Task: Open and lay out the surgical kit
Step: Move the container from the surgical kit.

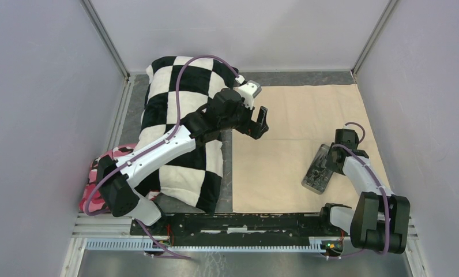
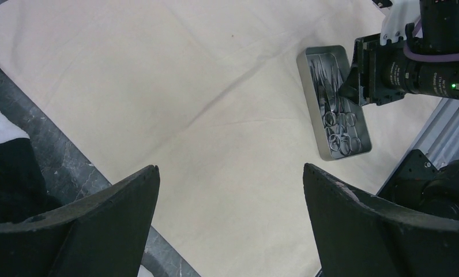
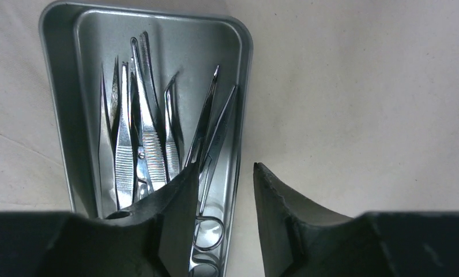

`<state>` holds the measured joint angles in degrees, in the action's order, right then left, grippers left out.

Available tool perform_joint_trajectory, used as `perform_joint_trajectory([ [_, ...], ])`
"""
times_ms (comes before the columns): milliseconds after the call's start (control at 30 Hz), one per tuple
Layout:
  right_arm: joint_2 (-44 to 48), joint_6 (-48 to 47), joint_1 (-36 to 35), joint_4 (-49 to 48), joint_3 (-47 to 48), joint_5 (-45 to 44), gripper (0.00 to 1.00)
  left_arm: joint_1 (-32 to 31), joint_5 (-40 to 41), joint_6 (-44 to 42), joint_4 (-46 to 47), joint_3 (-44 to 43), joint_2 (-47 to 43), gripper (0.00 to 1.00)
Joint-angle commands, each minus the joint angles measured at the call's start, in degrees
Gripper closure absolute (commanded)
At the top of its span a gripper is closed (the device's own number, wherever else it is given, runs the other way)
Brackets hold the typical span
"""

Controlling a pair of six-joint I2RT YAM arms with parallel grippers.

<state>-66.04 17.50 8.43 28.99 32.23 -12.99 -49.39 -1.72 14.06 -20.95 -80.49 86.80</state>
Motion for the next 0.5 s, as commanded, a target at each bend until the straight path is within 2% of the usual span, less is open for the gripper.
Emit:
perform_joint_trajectory([
  [0,-1.0,-0.5,0.4,-4.1,-1.0,-0.8,0.58,-0.3,1.3,-2.8,0.7,-0.8,-1.5,0.00],
  [167,0.2,0.6,0.6,-4.1,-2.1,-3.4,0.79,-0.4,1.3,-2.8,0.6,-0.8,-1.5,0.00],
  [367,2.5,-0.5,2.8,-2.7,-1.8,-3.5,0.98,-0.4,1.1,-2.8,0.6,-0.8,-1.4,0.00],
  [467,2.7,-3.1,4.3,-2.1,-0.9,-2.5,1.00,-0.5,1.2,-2.8,0.6,-0.8,-1.4,0.00],
])
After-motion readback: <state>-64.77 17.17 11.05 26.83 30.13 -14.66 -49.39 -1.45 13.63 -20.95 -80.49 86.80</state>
